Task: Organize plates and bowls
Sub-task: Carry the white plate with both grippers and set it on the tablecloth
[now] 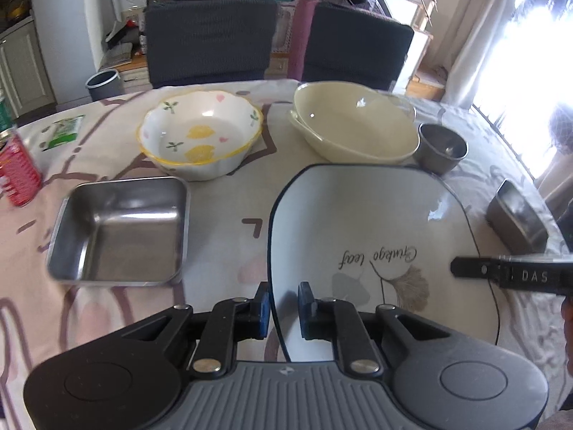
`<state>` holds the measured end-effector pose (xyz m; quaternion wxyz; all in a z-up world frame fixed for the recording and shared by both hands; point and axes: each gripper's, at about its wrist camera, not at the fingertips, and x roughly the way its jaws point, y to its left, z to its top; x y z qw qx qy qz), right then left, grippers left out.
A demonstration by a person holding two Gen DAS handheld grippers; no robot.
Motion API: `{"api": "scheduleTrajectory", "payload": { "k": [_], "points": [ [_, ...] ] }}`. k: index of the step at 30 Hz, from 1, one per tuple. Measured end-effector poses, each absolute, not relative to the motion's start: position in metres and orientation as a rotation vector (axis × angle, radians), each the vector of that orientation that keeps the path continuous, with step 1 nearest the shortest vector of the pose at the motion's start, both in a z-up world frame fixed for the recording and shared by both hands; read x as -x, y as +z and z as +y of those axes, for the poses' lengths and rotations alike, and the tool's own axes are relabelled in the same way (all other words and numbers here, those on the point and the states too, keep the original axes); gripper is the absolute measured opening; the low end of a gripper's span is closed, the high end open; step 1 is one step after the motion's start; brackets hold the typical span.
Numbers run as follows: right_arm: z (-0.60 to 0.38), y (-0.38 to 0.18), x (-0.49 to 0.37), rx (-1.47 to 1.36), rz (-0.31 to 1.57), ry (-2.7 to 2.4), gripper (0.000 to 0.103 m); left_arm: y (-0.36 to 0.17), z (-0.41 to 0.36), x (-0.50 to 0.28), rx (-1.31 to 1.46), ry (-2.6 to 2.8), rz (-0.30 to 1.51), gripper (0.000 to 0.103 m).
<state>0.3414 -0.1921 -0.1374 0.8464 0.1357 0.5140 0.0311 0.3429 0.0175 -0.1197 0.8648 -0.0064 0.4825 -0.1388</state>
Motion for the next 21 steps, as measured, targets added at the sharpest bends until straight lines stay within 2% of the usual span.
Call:
{"api": "scheduleTrajectory", "payload": {
  "k": [8,21],
  "points": [
    [-0.161,-0.120,-0.311,-0.306,1.143,0.117,0.016,-0.104,0.046,-0.309,0.027,-0.212,1.033,0.017],
    [-0.129,-0.150,-0.288,-0.244,1.277,0.109,0.016,-0.141,0.062,-0.286,0.068,-0.189,1.170,0.017]
  ]
}}
